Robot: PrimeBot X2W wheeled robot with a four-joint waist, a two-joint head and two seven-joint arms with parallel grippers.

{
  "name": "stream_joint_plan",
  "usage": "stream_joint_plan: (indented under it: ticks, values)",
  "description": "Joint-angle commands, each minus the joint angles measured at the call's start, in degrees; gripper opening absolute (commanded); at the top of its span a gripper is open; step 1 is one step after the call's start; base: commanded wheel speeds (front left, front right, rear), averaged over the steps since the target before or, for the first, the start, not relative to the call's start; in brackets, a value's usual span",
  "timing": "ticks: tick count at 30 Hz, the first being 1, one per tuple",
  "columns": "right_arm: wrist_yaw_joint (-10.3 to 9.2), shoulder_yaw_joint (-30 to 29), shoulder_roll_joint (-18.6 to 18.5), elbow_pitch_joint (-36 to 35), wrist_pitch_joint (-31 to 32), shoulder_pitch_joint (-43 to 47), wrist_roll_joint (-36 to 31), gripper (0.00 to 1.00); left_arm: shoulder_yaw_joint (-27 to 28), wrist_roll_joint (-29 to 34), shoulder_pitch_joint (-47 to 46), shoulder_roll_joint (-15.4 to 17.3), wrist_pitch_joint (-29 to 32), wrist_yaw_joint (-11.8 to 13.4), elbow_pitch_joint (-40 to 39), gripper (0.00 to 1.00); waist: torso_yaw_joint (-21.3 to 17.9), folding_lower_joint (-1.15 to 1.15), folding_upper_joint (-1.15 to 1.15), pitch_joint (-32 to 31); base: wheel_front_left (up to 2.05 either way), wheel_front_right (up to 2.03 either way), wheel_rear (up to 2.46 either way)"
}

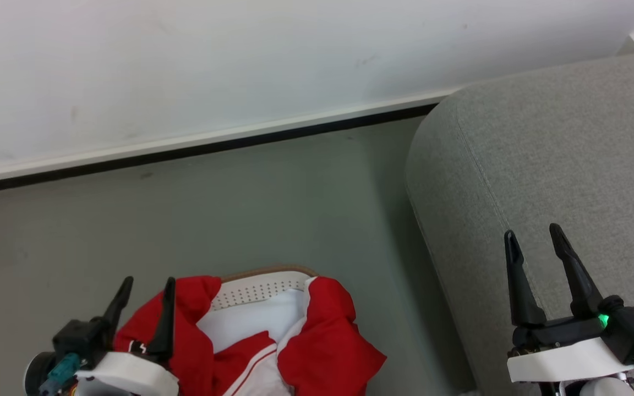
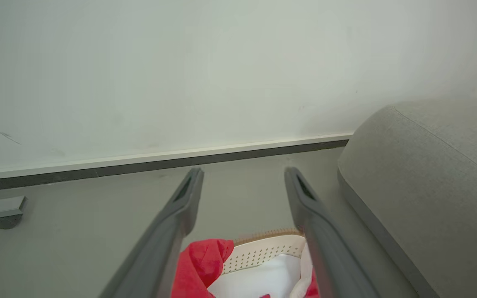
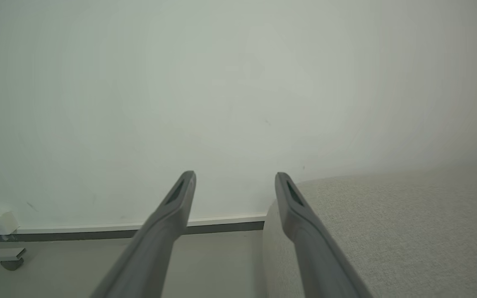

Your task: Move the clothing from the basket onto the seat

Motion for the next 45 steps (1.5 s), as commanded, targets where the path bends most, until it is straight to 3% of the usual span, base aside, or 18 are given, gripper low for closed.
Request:
stream_joint_plan:
  ticks: [1, 12, 21, 33, 45]
  values:
    - [-0.12, -0.1, -0.2, -0.4, 0.0, -0.8, 0.6, 1.00, -0.3, -0.1, -0.9, 0.7, 0.0, 0.1, 0.6, 1.00, -1.5, 0.00, 0.00, 2.4, 0.00, 0.00, 0.00]
    - [-0.12, 0.9, -0.2, -2.3, 0.0, -4.8, 1.7, 1.00, -11.3, -2.3, -9.5, 8.1, 0.0, 0.1, 16.1, 1.00, -5.0, 0.00, 0.00, 11.4, 0.00, 0.00, 0.00]
    - [-0.12, 1.0, -0.2, -4.3, 0.0, -7.3, 2.7, 1.00, -27.0, -2.7, -17.7, 14.0, 0.0, 0.1, 28.7, 1.00, -7.9, 0.00, 0.00, 18.1, 0.00, 0.00, 0.00]
    - [-0.12, 1.1, -0.2, -7.4, 0.0, -9.5, 4.4, 1.00, -46.2, -7.3, -28.0, 17.3, 2.7, 0.1, 40.9, 1.00, -11.6, 0.00, 0.00, 27.1, 0.00, 0.00, 0.00]
    - [-0.12, 2.0, -0.2, -9.2, 0.0, -11.4, 6.3, 1.00, -59.1, -13.9, -36.6, 20.1, 11.2, 0.1, 45.6, 1.00, -14.3, 0.00, 0.00, 33.8, 0.00, 0.00, 0.00]
